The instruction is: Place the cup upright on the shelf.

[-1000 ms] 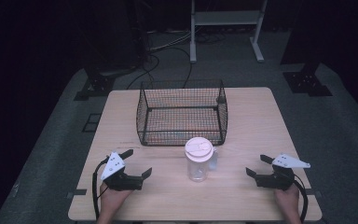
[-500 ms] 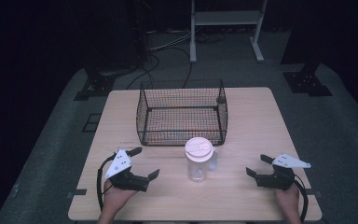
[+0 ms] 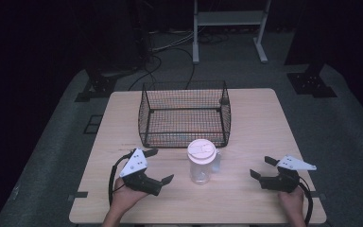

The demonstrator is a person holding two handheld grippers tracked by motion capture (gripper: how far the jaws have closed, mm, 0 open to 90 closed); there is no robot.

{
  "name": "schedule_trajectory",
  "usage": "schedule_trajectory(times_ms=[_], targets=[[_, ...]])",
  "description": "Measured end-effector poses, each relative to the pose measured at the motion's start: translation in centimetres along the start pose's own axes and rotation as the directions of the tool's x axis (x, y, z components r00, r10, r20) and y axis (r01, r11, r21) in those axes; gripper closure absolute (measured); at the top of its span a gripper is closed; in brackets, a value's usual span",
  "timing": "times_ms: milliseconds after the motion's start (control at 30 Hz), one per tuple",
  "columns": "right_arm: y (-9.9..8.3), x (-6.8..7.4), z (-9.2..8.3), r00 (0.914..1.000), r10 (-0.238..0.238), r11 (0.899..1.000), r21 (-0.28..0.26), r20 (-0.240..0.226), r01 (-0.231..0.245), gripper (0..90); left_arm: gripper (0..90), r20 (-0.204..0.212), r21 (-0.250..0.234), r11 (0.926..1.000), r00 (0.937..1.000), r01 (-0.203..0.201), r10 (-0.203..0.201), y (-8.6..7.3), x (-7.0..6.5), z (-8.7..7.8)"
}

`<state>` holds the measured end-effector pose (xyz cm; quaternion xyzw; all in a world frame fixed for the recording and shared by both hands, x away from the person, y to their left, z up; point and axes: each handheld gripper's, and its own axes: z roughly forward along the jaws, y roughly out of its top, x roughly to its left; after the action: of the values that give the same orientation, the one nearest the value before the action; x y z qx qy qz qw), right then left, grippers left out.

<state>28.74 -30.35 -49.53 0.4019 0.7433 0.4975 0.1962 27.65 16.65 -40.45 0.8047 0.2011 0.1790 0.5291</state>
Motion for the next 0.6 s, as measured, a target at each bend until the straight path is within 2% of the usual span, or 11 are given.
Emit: schedule_trajectory(times_ms=[33,267,600], targets=[[0.0,0.0,0.0,1.0,0.0,1.0,-0.001,-0.001,0.0,12.9,0.7,0.017,0.007,0.9999,0.9998,-0.008,0.008,0.4,-0.2,0.4],[0.0,0.0,0.0,1.0,0.004,1.0,-0.005,-0.003,-0.004,12.9,0.7,0.054,0.019,0.9994,0.9982,-0.028,0.027,1.3,-0.6,1.4],[0.0,-0.1,-0.1,1.0,0.007,1.0,-0.009,-0.006,-0.008,12.8,0.6,0.078,0.026,0.9991,0.9964,-0.034,0.032,2.2,-0.5,2.0]])
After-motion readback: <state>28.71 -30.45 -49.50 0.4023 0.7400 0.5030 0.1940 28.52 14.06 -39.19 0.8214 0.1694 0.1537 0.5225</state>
